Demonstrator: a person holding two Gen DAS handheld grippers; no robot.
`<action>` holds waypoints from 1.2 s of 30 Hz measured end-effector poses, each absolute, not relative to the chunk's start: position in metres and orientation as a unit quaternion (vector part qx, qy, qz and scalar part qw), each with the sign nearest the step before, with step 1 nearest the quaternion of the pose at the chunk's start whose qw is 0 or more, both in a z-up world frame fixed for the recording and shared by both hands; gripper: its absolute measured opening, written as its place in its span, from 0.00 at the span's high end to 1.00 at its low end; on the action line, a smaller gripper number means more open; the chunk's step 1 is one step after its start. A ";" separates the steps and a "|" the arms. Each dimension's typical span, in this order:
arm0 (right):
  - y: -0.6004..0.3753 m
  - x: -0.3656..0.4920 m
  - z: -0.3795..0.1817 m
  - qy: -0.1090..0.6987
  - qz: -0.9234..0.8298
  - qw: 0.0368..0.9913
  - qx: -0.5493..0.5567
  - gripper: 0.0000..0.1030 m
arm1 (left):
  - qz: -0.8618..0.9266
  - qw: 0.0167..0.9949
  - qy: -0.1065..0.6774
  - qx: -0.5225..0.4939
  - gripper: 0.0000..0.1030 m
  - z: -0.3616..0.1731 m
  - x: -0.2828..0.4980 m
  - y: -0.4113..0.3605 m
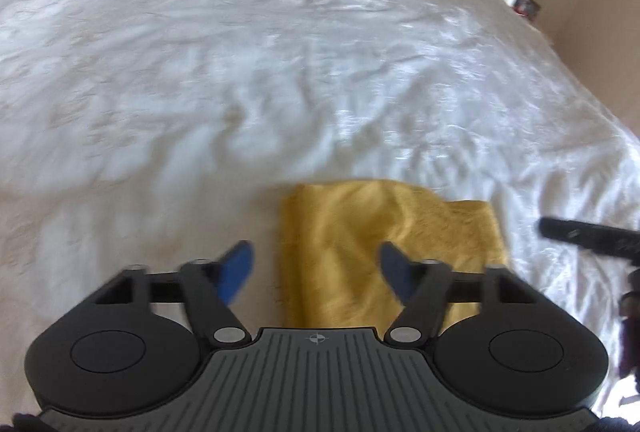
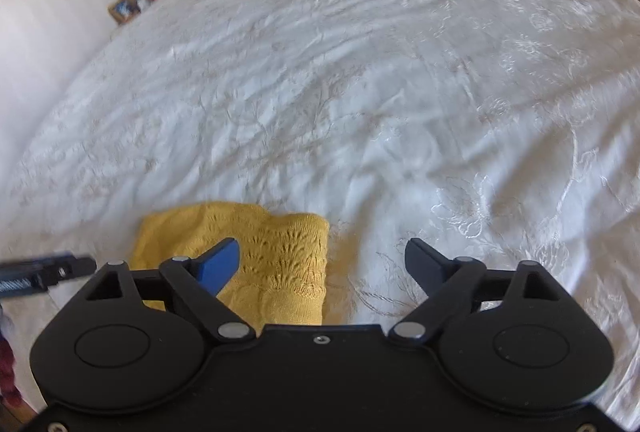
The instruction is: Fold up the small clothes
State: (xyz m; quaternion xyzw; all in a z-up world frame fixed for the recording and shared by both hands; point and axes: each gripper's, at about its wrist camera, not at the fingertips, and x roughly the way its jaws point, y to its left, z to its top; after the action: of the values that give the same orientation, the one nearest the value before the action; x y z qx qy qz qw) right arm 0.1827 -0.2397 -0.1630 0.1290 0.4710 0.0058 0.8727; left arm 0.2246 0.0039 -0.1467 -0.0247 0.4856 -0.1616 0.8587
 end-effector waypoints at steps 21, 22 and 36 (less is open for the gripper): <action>-0.223 0.243 -0.237 0.577 -0.018 0.811 0.088 0.00 | -0.157 0.813 0.559 0.048 0.00 -0.227 0.296 -0.021; -0.224 0.240 -0.232 0.572 -0.017 0.815 0.092 0.00 | -0.157 0.812 0.560 0.043 0.00 -0.222 0.294 -0.018; -0.209 0.129 -0.201 0.565 0.015 0.819 0.098 0.01 | -0.152 0.794 0.585 0.069 0.00 -0.207 0.172 0.018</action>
State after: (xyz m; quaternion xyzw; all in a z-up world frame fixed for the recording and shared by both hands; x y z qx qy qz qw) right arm 0.1289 -0.2092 -0.2006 0.0983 0.5655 0.0148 0.8188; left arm 0.1721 0.0181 -0.2065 0.0689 0.5847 -0.1521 0.7939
